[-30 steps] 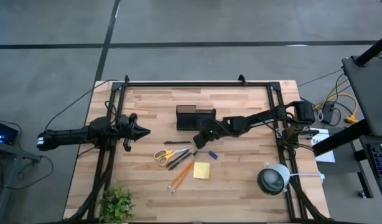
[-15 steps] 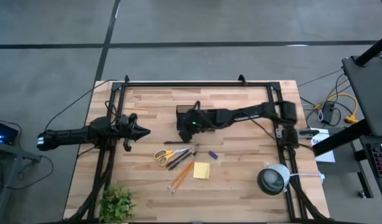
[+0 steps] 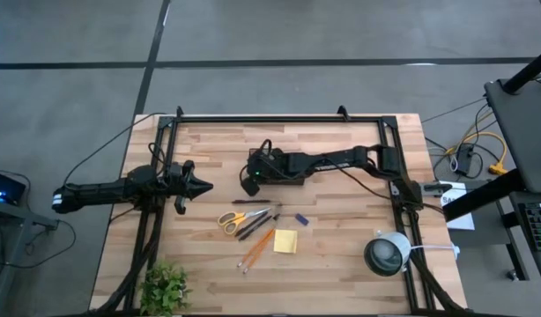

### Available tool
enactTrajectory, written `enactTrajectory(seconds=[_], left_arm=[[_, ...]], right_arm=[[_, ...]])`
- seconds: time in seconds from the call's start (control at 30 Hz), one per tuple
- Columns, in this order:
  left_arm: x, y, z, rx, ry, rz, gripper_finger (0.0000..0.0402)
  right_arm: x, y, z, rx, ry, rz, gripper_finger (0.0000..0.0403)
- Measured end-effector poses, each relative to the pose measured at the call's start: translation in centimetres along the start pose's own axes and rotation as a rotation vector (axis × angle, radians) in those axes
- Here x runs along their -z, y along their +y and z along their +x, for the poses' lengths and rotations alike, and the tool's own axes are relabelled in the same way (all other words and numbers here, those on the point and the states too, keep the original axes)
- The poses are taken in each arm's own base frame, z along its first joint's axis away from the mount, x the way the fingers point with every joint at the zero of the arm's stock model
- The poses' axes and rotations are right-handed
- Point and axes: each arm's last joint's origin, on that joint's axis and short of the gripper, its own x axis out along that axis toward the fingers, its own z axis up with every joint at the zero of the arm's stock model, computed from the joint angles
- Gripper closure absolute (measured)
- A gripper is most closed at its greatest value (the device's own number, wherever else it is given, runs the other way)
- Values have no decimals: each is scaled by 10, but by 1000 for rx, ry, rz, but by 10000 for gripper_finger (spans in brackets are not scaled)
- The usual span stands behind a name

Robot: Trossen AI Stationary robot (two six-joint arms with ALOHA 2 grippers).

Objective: Pick and place office supplies into organizer
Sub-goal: Put the top right black binder clip into the black organizer bin, then put the violet eraser into the black organizer bin

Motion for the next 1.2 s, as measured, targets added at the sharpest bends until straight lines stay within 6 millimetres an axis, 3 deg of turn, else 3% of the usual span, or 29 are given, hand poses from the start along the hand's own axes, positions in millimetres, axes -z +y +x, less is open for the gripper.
enactTrajectory(seconds=[0.27,0.4,0.73,0.83,0.93,1.07,1.2], left_arm=[[0,0,0,0,1,0,394],[0,0,0,-1,1,0,394],[0,0,0,0,1,0,394],[0,0,0,0,1,0,394],[0,0,0,0,1,0,394],[0,0,0,0,1,0,394],[0,0,0,1,-1,0,394]], right_arm=[[12,-5,3,-3,99,-41,394],[9,-5,3,43,51,-36,387],[6,-2,-2,23,54,-72,283],[11,9,-20,-29,93,-208,260],[27,23,-44,-49,171,-409,245],[65,34,-69,-25,342,-658,234],[111,41,-82,18,452,-691,228]])
